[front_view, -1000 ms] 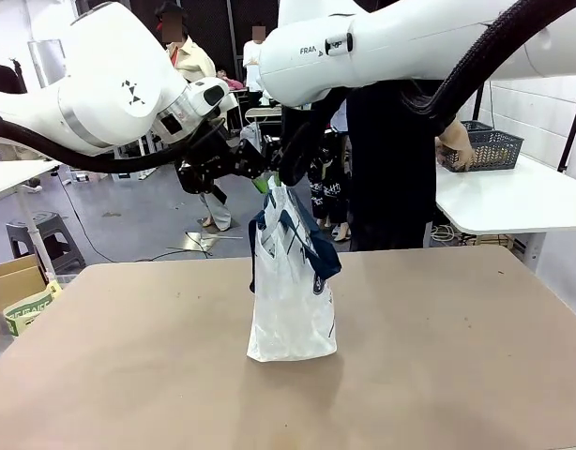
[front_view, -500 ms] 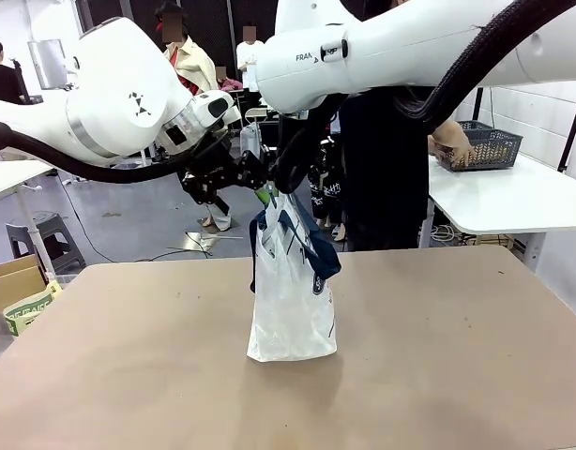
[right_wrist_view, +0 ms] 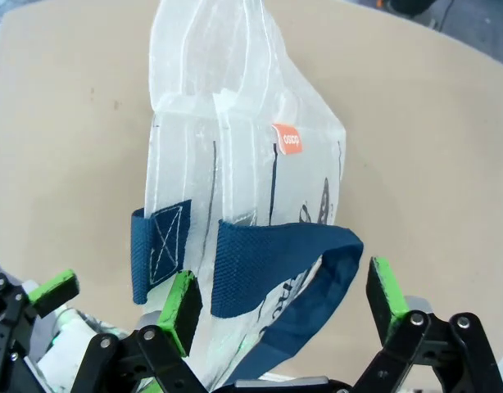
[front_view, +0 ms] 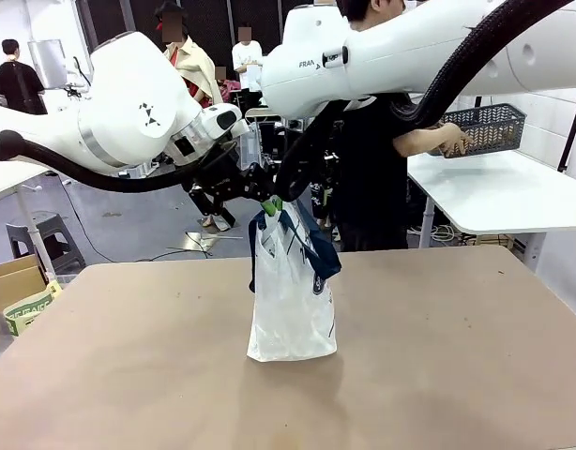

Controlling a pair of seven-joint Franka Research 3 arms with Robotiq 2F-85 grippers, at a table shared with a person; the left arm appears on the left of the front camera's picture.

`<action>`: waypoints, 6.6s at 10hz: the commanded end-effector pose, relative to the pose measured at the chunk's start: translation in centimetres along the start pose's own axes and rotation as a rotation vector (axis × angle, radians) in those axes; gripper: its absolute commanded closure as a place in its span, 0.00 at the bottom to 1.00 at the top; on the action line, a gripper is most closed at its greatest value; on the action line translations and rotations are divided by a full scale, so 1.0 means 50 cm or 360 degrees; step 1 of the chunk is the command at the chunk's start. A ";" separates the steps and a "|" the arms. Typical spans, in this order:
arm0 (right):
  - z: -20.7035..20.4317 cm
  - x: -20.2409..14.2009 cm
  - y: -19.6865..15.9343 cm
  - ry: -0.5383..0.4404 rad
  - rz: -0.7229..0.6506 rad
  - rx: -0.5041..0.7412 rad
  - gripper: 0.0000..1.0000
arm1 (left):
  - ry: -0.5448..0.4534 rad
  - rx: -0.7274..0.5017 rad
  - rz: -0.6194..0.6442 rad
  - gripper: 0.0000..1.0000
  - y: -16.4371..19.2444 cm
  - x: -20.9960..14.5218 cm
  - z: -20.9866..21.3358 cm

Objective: Transfer purchased items from the store into the shopping bag.
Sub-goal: Open the Reusable shopping bag in the center of the table, then move the Reusable shopping bag to the right side of the table.

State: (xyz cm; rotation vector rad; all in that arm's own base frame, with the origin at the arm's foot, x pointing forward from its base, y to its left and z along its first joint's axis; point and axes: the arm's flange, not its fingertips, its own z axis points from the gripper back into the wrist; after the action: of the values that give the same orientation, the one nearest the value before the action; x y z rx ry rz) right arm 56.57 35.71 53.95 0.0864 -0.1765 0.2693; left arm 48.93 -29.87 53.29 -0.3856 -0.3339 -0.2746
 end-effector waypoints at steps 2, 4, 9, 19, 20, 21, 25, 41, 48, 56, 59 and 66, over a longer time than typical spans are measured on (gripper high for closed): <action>-0.016 -0.006 -0.009 0.0016 0.0006 0.0062 0.00 | 0.0062 -0.0025 -0.0028 0.00 0.006 -0.011 -0.015; -0.030 -0.010 -0.025 -0.0173 0.0230 0.0130 0.00 | 0.0048 0.0000 -0.0063 0.20 0.014 -0.016 -0.019; -0.042 -0.021 -0.016 -0.0153 0.0298 0.0198 0.90 | 0.0028 -0.0004 -0.0040 1.00 0.019 -0.013 -0.010; -0.046 -0.028 -0.011 -0.0089 0.0280 0.0118 1.00 | 0.0044 0.0004 -0.0005 1.00 0.014 -0.004 -0.015; -0.049 -0.036 -0.007 -0.0037 0.0280 0.0108 1.00 | 0.0044 0.0004 -0.0005 1.00 0.014 -0.004 -0.015; -0.040 -0.045 -0.026 -0.0018 0.0248 0.0127 1.00 | 0.0044 0.0004 0.0001 1.00 0.012 -0.004 -0.016; -0.002 -0.066 -0.104 0.0002 0.0299 0.0116 1.00 | 0.0080 0.0174 0.0140 1.00 0.024 -0.028 0.037; -0.007 -0.157 -0.188 -0.0326 0.0561 0.0027 1.00 | 0.0251 0.0676 -0.0434 1.00 -0.019 -0.062 0.017; -0.040 -0.201 -0.213 -0.0284 0.0597 0.0080 1.00 | 0.0374 0.0598 -0.0513 1.00 -0.045 -0.087 -0.045; -0.026 -0.192 -0.199 -0.0310 0.0551 -0.0023 1.00 | 0.0339 0.0624 -0.0496 1.00 -0.041 -0.085 -0.041; -0.026 -0.192 -0.199 -0.0310 0.0551 -0.0023 1.00 | 0.0339 0.0624 -0.0496 1.00 -0.041 -0.085 -0.041; -0.026 -0.192 -0.199 -0.0310 0.0551 -0.0023 1.00 | 0.0339 0.0624 -0.0496 1.00 -0.041 -0.085 -0.041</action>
State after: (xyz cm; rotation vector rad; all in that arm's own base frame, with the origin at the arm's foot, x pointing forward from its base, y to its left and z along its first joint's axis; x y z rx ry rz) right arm 50.43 23.83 50.39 0.0824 -0.3887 0.6142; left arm 45.00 -31.87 50.65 0.0830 -0.2305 -0.5421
